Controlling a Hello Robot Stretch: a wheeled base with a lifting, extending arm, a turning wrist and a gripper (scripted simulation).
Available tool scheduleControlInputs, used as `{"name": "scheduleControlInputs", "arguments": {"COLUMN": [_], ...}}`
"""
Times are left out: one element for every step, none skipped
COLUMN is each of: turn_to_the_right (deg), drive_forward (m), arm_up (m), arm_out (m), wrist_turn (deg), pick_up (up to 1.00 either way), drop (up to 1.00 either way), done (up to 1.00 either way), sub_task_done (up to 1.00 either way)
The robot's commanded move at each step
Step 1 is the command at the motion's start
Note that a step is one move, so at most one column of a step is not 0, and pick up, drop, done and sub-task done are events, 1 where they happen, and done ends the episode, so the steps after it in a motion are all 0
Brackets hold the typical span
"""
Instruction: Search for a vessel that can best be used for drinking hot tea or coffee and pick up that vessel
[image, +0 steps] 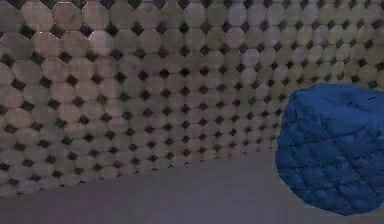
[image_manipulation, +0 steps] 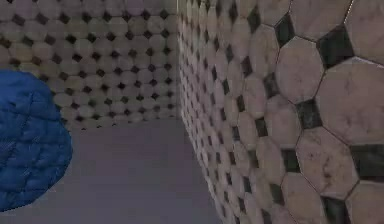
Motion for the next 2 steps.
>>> {"name": "scheduleControlInputs", "arguments": {"turn_to_the_right": [-15.0, 0.0], "drive_forward": [0.00, 0.30], "arm_up": [0.00, 0.00], "arm_out": [0.00, 0.00], "wrist_turn": [0.0, 0.0], "pick_up": [0.00, 0.00], "drop": [0.00, 0.00], "done": [0.00, 0.00], "sub_task_done": [0.00, 0.00]}}
